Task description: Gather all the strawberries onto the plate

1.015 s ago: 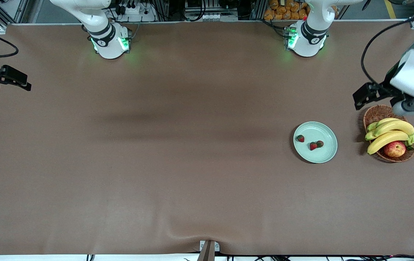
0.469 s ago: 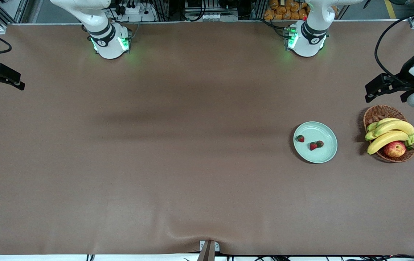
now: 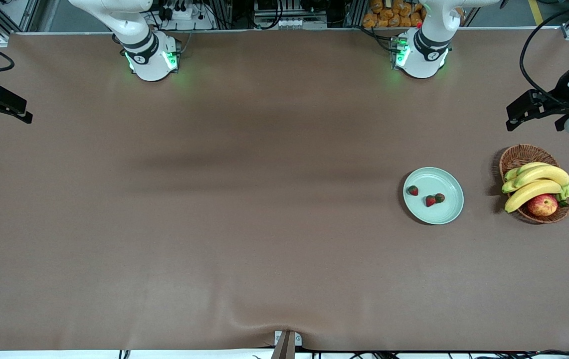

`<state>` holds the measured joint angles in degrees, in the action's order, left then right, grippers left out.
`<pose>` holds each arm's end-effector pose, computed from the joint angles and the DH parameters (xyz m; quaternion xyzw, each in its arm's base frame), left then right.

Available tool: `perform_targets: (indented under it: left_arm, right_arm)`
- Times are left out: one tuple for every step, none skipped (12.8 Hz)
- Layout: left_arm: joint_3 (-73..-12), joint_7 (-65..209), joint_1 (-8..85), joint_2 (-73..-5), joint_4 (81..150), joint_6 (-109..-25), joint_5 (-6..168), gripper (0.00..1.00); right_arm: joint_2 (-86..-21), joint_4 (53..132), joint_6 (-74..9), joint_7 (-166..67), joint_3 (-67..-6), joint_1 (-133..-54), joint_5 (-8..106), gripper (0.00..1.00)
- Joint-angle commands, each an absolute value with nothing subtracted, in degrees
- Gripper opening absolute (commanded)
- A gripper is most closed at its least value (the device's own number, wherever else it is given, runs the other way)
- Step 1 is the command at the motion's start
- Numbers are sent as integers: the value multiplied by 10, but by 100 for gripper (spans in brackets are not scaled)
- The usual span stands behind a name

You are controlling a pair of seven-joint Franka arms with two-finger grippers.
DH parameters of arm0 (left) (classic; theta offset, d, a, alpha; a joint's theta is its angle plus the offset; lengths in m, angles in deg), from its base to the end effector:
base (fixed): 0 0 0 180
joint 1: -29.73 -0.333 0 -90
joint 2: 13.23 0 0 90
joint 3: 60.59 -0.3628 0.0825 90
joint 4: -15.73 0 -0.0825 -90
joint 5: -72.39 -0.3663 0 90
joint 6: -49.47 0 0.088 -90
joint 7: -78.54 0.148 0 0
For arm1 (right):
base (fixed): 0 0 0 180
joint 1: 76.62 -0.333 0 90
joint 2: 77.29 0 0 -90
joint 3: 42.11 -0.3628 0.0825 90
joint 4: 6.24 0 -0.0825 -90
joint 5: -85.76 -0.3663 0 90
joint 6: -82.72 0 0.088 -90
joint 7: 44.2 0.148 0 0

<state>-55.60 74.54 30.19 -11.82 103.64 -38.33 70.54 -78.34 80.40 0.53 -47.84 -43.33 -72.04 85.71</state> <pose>0.5235 -0.0457 0.6565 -0.9997 0.0118 -0.0127 0.0162 0.5129 -0.0299 0.6547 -0.9996 -0.0025 0.0296 0.0020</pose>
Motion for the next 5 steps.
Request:
perform_targets:
  left_arm:
    - [-563, 753, 303, -80, 1071, -385, 719, 100]
    - [-564, 754, 302, -80, 1069, -383, 719, 100]
    - [-563, 754, 299, -81, 1064, -382, 719, 100]
    - [-563, 752, 296, -81, 1056, -382, 719, 100]
    - [-563, 751, 296, -82, 1052, -377, 719, 100]
  right_arm:
    - [-783, 797, 7, -480, -443, -706, 854, 100]
    - [-783, 797, 6, -480, -443, -706, 854, 100]
    - [-782, 797, 6, -480, -443, -708, 853, 100]
    - [-782, 797, 5, -480, -444, -708, 853, 100]
    - [-783, 797, 4, -479, -444, -708, 852, 100]
